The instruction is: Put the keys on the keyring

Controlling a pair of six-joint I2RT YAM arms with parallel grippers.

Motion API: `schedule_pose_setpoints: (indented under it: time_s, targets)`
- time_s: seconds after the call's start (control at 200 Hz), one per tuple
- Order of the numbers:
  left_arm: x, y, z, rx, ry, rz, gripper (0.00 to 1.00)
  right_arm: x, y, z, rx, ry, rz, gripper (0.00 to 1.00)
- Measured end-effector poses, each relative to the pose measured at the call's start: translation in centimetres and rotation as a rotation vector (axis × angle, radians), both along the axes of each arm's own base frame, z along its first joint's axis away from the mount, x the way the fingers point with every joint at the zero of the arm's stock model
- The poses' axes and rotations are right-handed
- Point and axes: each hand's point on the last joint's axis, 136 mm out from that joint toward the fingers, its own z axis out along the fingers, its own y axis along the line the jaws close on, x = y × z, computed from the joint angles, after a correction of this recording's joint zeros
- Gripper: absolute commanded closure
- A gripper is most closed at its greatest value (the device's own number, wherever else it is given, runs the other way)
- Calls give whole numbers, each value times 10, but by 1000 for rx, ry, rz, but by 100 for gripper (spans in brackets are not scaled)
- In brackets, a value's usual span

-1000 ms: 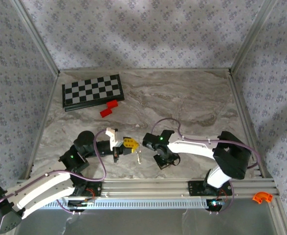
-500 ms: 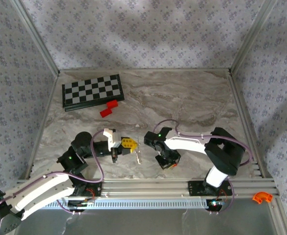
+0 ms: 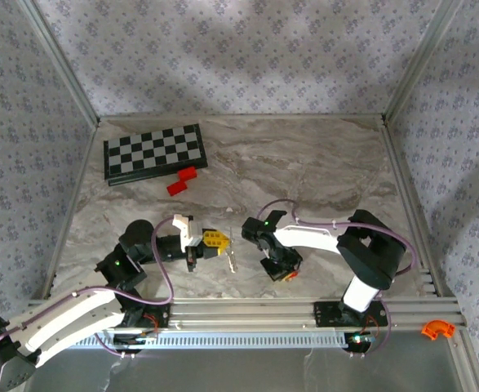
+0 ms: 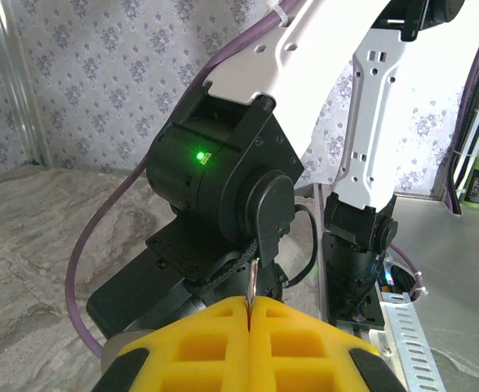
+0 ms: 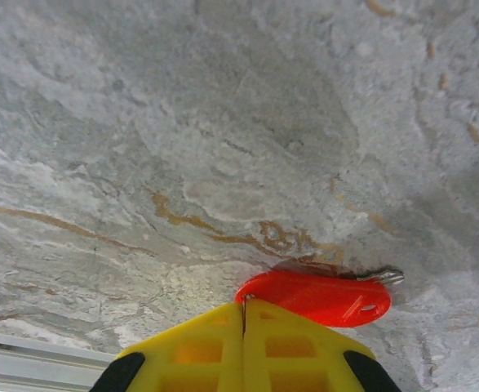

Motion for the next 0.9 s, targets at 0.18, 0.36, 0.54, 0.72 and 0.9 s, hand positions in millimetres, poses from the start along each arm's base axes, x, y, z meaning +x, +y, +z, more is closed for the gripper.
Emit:
schedule_pose_setpoints:
  time_s: [0.18, 0.36, 0.54, 0.72, 0.9]
  targets:
    - [0, 0, 0, 0, 0, -1, 100, 5, 1, 0, 5, -26, 1, 77]
    - [-1, 0, 0, 0, 0, -5, 100, 11, 6, 8, 39, -79, -1, 72]
    - [-1, 0, 0, 0, 0, -5, 100, 10, 15, 17, 87, -140, 9, 70]
    - [-2, 0, 0, -1, 0, -11, 100, 3, 12, 18, 101, -179, -1, 68]
    - [-3, 1, 2, -8, -6, -12, 100, -1, 5, 14, 100, -214, -29, 66]
